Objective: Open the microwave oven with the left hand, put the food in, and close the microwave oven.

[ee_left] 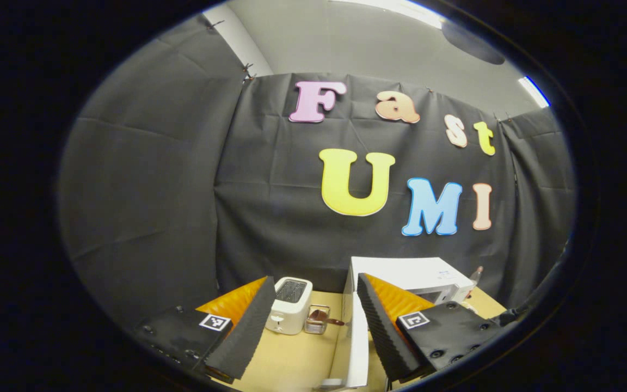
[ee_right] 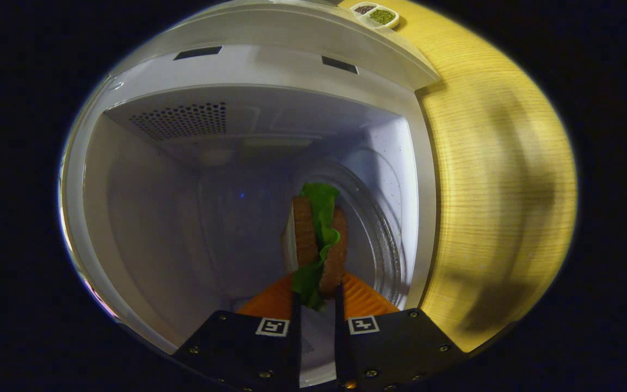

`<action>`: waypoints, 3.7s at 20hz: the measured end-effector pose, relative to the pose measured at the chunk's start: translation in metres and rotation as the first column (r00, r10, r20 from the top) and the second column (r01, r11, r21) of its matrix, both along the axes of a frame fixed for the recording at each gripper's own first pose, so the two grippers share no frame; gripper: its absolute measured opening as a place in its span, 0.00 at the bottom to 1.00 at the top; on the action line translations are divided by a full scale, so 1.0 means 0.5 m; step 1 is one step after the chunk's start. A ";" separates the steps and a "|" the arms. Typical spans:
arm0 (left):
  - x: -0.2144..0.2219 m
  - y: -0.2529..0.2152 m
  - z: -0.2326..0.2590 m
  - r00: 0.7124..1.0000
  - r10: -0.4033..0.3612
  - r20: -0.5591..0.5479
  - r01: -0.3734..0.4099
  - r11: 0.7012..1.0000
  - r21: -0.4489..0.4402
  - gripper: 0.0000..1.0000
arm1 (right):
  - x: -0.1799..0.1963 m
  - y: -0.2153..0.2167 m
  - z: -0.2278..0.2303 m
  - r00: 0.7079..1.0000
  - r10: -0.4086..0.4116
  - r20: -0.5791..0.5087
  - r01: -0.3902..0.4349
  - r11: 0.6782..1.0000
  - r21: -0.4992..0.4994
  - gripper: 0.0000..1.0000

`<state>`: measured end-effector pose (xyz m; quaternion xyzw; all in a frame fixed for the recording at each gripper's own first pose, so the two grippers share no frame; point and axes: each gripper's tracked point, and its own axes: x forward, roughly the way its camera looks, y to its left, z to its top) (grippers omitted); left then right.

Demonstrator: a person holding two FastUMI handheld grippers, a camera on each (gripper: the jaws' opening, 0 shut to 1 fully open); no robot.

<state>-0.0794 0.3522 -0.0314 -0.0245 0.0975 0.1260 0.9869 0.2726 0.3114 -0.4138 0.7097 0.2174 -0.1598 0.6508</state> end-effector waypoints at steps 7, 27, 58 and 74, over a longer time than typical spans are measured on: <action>0.021 -0.049 -0.014 0.998 -0.057 0.010 0.057 0.998 -0.028 0.96 | -0.064 -0.004 -0.005 0.986 0.160 -0.053 -0.162 0.987 -0.023 0.60; 0.098 -0.276 -0.048 0.975 -0.223 0.011 0.224 0.974 -0.024 0.96 | -0.364 -0.302 0.265 0.751 0.642 -0.158 -0.474 0.356 -0.806 0.89; -0.011 -0.188 -0.166 0.983 -0.099 -0.155 0.107 0.993 0.045 0.09 | -0.471 -0.453 0.752 0.811 0.584 0.027 0.013 0.029 -0.999 0.97; -0.175 -0.122 -0.381 0.927 -0.042 -0.373 0.035 0.999 -0.027 0.07 | -0.458 -0.430 0.729 0.772 0.635 0.012 -0.016 0.039 -0.999 0.97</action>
